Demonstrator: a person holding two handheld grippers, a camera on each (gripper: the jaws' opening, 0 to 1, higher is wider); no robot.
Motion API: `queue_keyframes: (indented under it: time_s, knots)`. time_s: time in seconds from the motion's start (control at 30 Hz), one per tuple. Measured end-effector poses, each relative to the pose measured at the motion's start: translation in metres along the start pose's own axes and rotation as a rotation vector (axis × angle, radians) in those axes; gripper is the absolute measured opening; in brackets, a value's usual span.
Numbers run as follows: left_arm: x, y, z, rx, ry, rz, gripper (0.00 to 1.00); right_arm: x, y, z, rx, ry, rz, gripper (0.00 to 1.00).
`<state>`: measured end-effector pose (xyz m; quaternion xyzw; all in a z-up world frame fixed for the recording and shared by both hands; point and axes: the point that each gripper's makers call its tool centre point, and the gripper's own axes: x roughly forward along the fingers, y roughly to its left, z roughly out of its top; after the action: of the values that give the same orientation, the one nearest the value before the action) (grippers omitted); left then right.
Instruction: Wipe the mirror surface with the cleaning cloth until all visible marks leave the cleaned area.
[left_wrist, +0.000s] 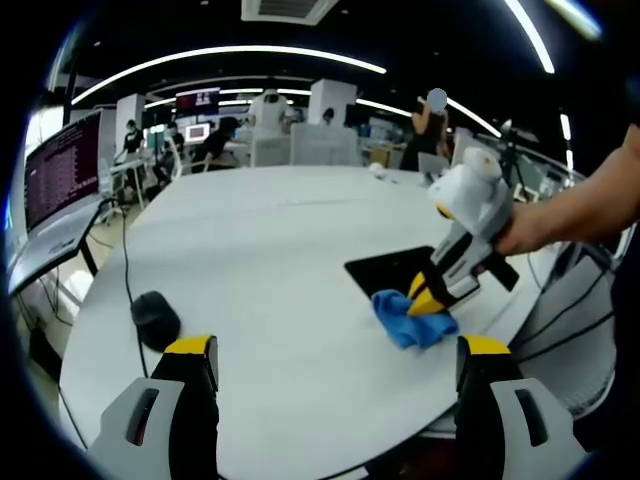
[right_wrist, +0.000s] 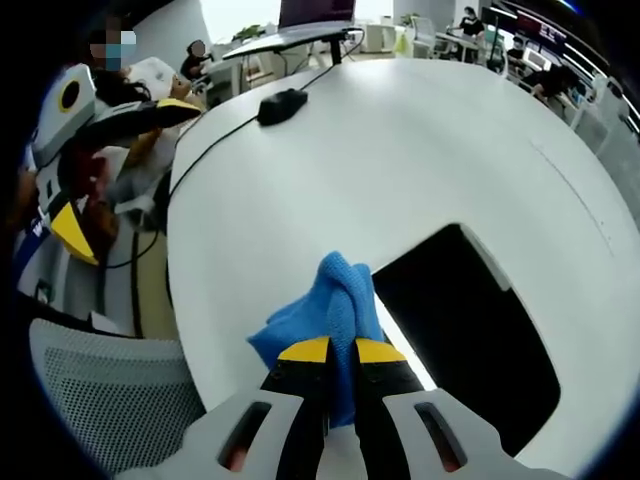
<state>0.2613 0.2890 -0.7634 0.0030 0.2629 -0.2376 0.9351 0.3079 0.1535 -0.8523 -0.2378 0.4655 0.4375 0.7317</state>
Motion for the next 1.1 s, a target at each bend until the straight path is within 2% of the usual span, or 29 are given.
queue_keyframes:
  time_s: [0.57,1.1]
  knots:
    - [0.003,0.000,-0.003,-0.004,0.008,-0.009,0.99,0.000,-0.002,0.000,-0.008,0.004,0.037,0.02]
    - [0.001,0.004,-0.008,-0.010,0.018,-0.002,0.99,0.003,-0.019,0.011,-0.011,0.004,0.032,0.02]
